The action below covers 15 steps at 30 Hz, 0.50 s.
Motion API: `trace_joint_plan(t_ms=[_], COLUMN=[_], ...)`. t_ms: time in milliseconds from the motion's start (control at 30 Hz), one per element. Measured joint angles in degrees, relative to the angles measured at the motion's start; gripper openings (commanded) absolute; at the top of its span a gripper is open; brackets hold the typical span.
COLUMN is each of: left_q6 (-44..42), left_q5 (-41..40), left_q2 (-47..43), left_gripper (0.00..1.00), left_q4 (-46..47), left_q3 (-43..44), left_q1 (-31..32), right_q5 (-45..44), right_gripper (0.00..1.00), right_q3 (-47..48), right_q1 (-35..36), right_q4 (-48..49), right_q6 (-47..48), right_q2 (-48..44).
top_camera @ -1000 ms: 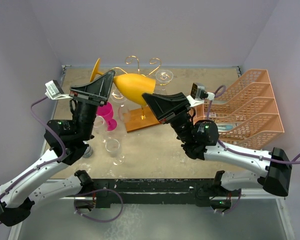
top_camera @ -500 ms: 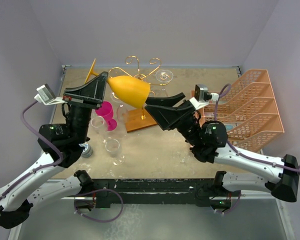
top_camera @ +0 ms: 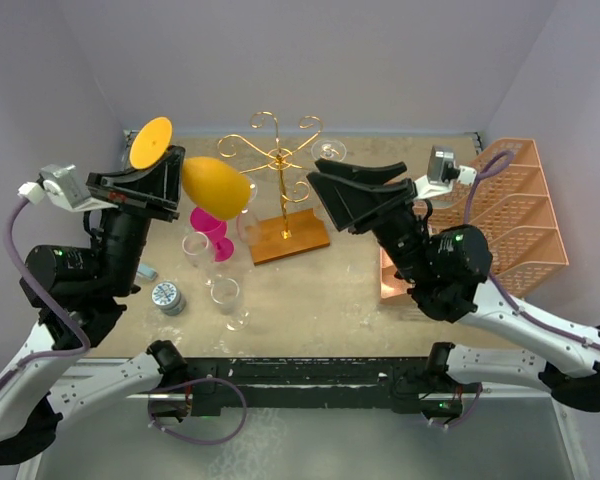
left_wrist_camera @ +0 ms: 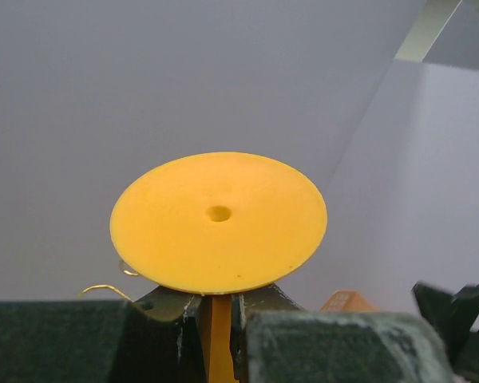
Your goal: Place the wine glass upside down on the wine glass rack
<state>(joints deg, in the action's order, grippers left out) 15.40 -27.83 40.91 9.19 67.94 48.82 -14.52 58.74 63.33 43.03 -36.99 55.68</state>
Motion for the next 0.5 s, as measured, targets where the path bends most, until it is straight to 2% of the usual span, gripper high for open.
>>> trace_joint_plan(t_ms=[167,500], left_q6=[-9.7,-22.7], left_q5=[3.7,6.2], left_q2=[-0.7,-2.8], left_gripper=[0.00,0.00], left_q4=[-9.2,-22.4], left_q3=[1.6,4.0], left_q1=[0.0,0.0], right_q5=[2.9,16.2], right_gripper=[0.63,0.59], right_q3=[11.7,23.8], right_q1=[0.0,0.0], right_q4=[-3.5,-6.9], right_q6=[1.9,-0.4], right_q2=[6.1,21.8])
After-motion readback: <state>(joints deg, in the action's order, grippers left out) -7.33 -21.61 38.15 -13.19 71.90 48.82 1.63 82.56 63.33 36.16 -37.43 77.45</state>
